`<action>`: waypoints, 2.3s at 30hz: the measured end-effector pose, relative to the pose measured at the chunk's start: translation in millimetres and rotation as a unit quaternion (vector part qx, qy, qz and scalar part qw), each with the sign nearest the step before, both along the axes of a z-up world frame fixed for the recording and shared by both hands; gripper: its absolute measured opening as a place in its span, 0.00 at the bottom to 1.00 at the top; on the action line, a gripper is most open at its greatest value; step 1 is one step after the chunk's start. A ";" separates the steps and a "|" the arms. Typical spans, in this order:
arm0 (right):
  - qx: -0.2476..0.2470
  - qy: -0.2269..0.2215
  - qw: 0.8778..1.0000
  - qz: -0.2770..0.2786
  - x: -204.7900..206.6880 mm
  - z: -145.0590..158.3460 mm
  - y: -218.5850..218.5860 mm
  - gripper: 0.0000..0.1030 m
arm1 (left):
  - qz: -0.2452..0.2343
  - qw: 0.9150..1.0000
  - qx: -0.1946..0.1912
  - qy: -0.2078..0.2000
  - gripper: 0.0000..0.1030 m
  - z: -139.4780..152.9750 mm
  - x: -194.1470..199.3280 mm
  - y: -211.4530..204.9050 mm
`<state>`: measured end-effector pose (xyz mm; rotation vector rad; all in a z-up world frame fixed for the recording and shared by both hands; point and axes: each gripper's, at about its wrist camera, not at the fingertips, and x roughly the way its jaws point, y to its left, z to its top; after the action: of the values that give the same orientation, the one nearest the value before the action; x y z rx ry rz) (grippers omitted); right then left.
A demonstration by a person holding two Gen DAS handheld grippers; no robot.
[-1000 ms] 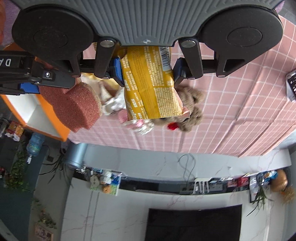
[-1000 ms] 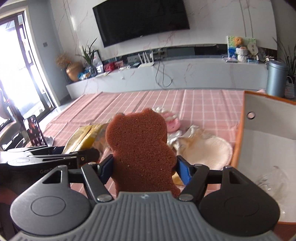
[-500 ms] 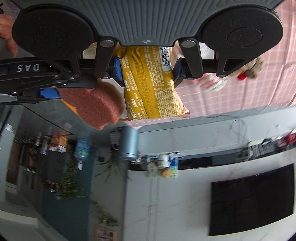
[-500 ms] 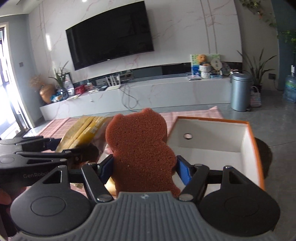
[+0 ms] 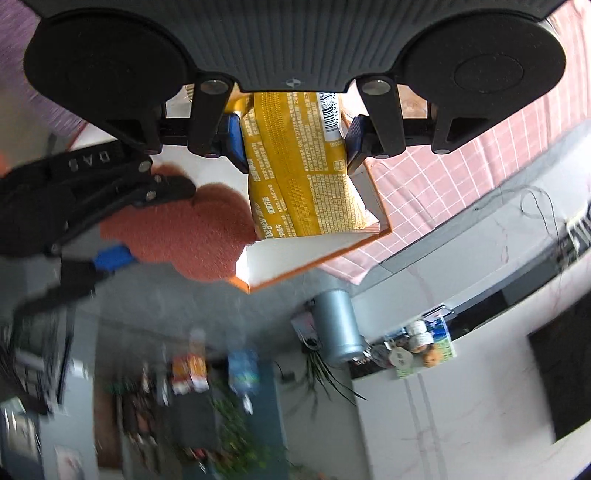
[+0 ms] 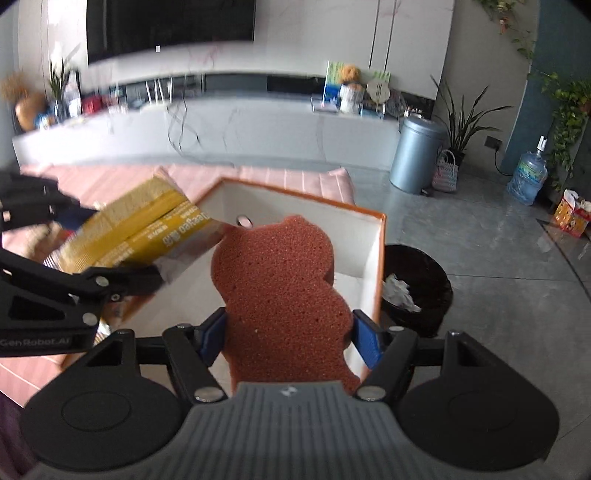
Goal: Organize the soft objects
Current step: 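Carry the packet with the left tool while the right tool carries the sponge over the box, then open the left tool to drop the packet while the right tool releases the sponge into the box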
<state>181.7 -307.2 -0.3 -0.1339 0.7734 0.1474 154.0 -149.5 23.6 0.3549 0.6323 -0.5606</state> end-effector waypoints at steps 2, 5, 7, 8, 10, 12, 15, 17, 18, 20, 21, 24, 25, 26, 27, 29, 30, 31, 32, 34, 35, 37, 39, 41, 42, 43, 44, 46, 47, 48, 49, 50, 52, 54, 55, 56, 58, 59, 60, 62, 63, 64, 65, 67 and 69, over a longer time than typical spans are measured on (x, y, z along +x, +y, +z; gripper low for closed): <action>-0.023 0.012 1.000 0.008 9.8 -8.6 -1.1 0.67 | -0.014 0.999 0.036 -0.004 0.57 -8.7 6.1 -13.0; -0.054 0.028 0.998 0.026 22.2 -21.3 -3.5 0.68 | -0.033 0.997 0.074 -0.001 0.57 -21.6 12.8 -25.6; -0.065 0.037 0.996 0.039 29.7 -26.5 -2.9 0.68 | -0.042 0.995 0.091 0.009 0.57 -29.0 19.6 -29.8; -0.072 0.042 0.996 0.045 32.9 -28.7 -1.7 0.68 | -0.045 0.994 0.100 0.013 0.57 -33.2 21.0 -33.1; -0.087 0.057 0.993 0.059 37.1 -35.0 3.7 0.68 | -0.049 0.992 0.117 0.018 0.57 -41.3 26.2 -37.7; -0.102 0.071 0.990 0.070 42.5 -41.9 10.4 0.68 | -0.058 0.989 0.131 0.019 0.57 -48.7 28.3 -40.9; -0.113 0.090 0.986 0.078 47.7 -48.0 15.3 0.68 | -0.070 0.986 0.149 0.022 0.57 -57.9 27.8 -44.5; -0.113 0.103 0.985 0.080 51.3 -49.8 16.3 0.68 | -0.076 0.983 0.164 0.020 0.57 -63.3 30.8 -47.4; -0.116 0.108 0.984 0.082 52.6 -50.6 16.2 0.68 | -0.079 0.982 0.169 0.022 0.57 -65.2 32.8 -47.8; -0.122 0.117 0.982 0.085 53.7 -51.0 17.3 0.69 | -0.087 0.980 0.177 0.026 0.57 -69.3 35.2 -49.7; -0.124 0.121 0.981 0.087 54.6 -51.2 17.5 0.69 | -0.091 0.979 0.181 0.028 0.57 -71.3 35.4 -50.3; -0.128 0.131 0.978 0.095 54.4 -51.9 18.3 0.70 | -0.103 0.976 0.189 0.037 0.57 -77.4 38.9 -51.5; -0.129 0.133 0.978 0.099 53.9 -53.4 18.5 0.70 | -0.107 0.975 0.190 0.042 0.57 -78.9 41.5 -51.6; -0.132 0.135 0.977 0.101 53.9 -54.8 18.7 0.70 | -0.110 0.974 0.190 0.047 0.57 -80.4 45.8 -51.8; -0.135 0.137 0.976 0.103 54.3 -55.7 19.2 0.71 | -0.113 0.973 0.193 0.050 0.57 -82.6 47.6 -52.9; -0.140 0.141 0.974 0.107 54.3 -58.5 21.0 0.71 | -0.117 0.972 0.197 0.058 0.58 -86.9 48.2 -54.3; -0.141 0.143 0.973 0.108 54.4 -59.5 21.4 0.71 | -0.117 0.971 0.200 0.061 0.58 -89.0 48.7 -55.0; -0.143 0.144 0.973 0.109 55.7 -60.0 22.6 0.71 | -0.116 0.971 0.200 0.064 0.58 -90.5 49.1 -55.0; -0.145 0.144 0.973 0.110 55.6 -59.9 23.3 0.71 | -0.116 0.971 0.200 0.068 0.58 -91.9 50.0 -54.5; -0.148 0.145 0.972 0.111 56.1 -60.0 24.7 0.71 | -0.112 0.971 0.198 0.073 0.58 -93.4 51.1 -53.5; -0.149 0.146 0.972 0.112 55.9 -59.9 25.1 0.72 | -0.111 0.971 0.198 0.073 0.58 -93.6 51.4 -53.3; -0.154 0.145 0.971 0.112 55.8 -59.2 25.5 0.72 | -0.109 0.972 0.197 0.073 0.60 -93.2 51.0 -53.1; -0.162 0.142 0.970 0.116 53.8 -57.6 27.2 0.75 | -0.107 0.972 0.197 0.074 0.62 -92.8 50.3 -53.1; -0.167 0.139 0.969 0.118 52.3 -55.7 28.9 0.79 | -0.105 0.972 0.200 0.070 0.64 -91.5 49.3 -53.1; -0.168 0.138 0.969 0.120 53.2 -54.3 29.9 0.81 | -0.106 0.972 0.200 0.067 0.65 -90.2 48.4 -53.1; -0.167 0.139 0.968 0.123 52.2 -52.9 30.0 0.82 | -0.104 0.972 0.200 0.064 0.69 -88.2 47.0 -53.4; -0.167 0.140 0.968 0.126 51.5 -51.5 30.2 0.82 | -0.102 0.972 0.200 0.062 0.69 -86.7 46.3 -52.8; -0.168 0.142 0.966 0.133 50.2 -49.1 30.3 0.85 | -0.100 0.974 0.196 0.060 0.69 -82.9 45.0 -51.1; -0.170 0.142 0.966 0.134 49.1 -47.9 30.3 0.85 | -0.098 0.974 0.197 0.059 0.69 -81.2 44.5 -50.4; -0.174 0.142 0.965 0.133 48.3 -46.8 30.6 0.86 | -0.096 0.974 0.199 0.055 0.69 -79.1 43.3 -49.6; -0.174 0.141 0.965 0.133 47.5 -45.2 30.7 0.86 | -0.095 0.974 0.200 0.051 0.69 -77.0 42.0 -49.2; -0.172 0.140 0.966 0.135 46.3 -43.4 31.0 0.87 | -0.094 0.974 0.200 0.048 0.69 -74.9 41.1 -48.4; -0.170 0.137 0.966 0.138 43.0 -39.2 31.8 0.89 | -0.091 0.975 0.196 0.044 0.70 -69.6 38.6 -46.0; -0.176 0.131 0.966 0.139 38.8 -36.1 35.2 0.91 | -0.087 0.977 0.191 0.037 0.70 -64.2 35.1 -43.3; -0.179 0.128 0.966 0.139 38.1 -34.5 36.4 0.92 | -0.085 0.978 0.189 0.034 0.70 -61.7 33.3 -42.4; -0.179 0.125 0.966 0.139 35.7 -32.8 37.8 0.92 | -0.084 0.978 0.188 0.030 0.70 -59.4 31.3 -41.4; -0.178 0.121 0.967 0.139 33.5 -28.5 38.7 0.92 | -0.081 0.979 0.184 0.024 0.71 -54.1 27.6 -38.6; -0.179 0.118 0.967 0.139 31.9 -26.2 39.5 0.94 | -0.079 0.980 0.181 0.023 0.72 -51.6 26.3 -37.2; -0.181 0.114 0.967 0.139 30.7 -23.9 41.1 0.95 | -0.078 0.981 0.179 0.021 0.72 -49.4 24.6 -35.8; -0.187 0.103 0.967 0.137 26.5 -20.1 42.6 0.95 | -0.074 0.981 0.177 0.014 0.72 -45.7 20.7 -34.1; -0.188 0.098 0.968 0.135 24.4 -18.2 42.6 0.95 | -0.073 0.981 0.177 0.011 0.72 -44.3 18.5 -33.4; -0.187 0.094 0.969 0.132 21.9 -16.0 43.0 0.95 | -0.072 0.982 0.177 0.007 0.72 -43.0 15.4 -31.9; -0.184 0.091 0.970 0.129 19.9 -13.7 42.7 0.95 | -0.070 0.982 0.176 0.004 0.72 -41.7 13.0 -30.9; -0.180 0.078 0.973 0.120 14.5 -8.5 41.6 0.95 | -0.066 0.982 0.175 -0.003 0.72 -38.7 8.4 -27.9; -0.175 0.062 0.976 0.112 6.7 -4.6 40.8 0.96 | -0.062 0.984 0.168 -0.012 0.72 -35.1 2.4 -23.8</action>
<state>188.4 -266.3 -4.9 -0.5525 0.9039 0.2341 156.4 -173.3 -11.4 0.7211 0.6867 -0.5668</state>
